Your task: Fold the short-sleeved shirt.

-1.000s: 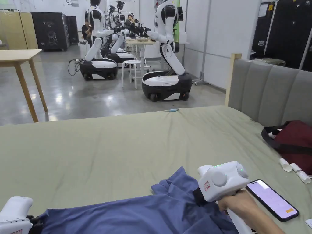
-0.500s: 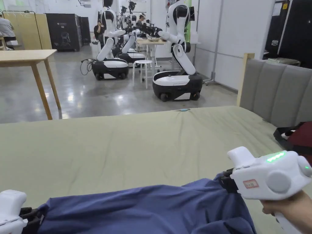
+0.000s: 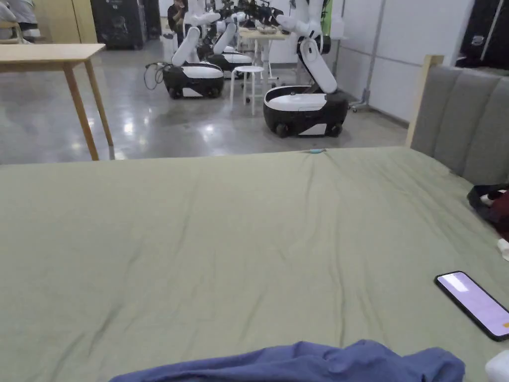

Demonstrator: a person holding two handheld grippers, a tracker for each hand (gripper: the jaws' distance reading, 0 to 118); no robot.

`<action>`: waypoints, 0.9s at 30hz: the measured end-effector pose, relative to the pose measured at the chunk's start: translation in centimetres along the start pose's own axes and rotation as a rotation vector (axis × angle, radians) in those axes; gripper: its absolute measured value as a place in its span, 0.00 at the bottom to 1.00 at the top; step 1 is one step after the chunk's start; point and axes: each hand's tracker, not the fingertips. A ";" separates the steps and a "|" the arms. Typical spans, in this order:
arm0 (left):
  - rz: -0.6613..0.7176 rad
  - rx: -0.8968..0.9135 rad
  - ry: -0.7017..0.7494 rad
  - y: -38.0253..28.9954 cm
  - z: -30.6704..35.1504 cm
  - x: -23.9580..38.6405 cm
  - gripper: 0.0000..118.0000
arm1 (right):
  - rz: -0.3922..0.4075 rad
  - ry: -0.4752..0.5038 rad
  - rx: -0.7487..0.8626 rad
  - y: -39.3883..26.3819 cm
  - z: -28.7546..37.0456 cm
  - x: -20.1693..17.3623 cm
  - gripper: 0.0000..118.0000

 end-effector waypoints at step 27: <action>0.179 0.092 0.056 -0.6 2.1 -1.3 0.98 | -0.132 -0.254 0.089 -2.2 3.4 0.7 0.95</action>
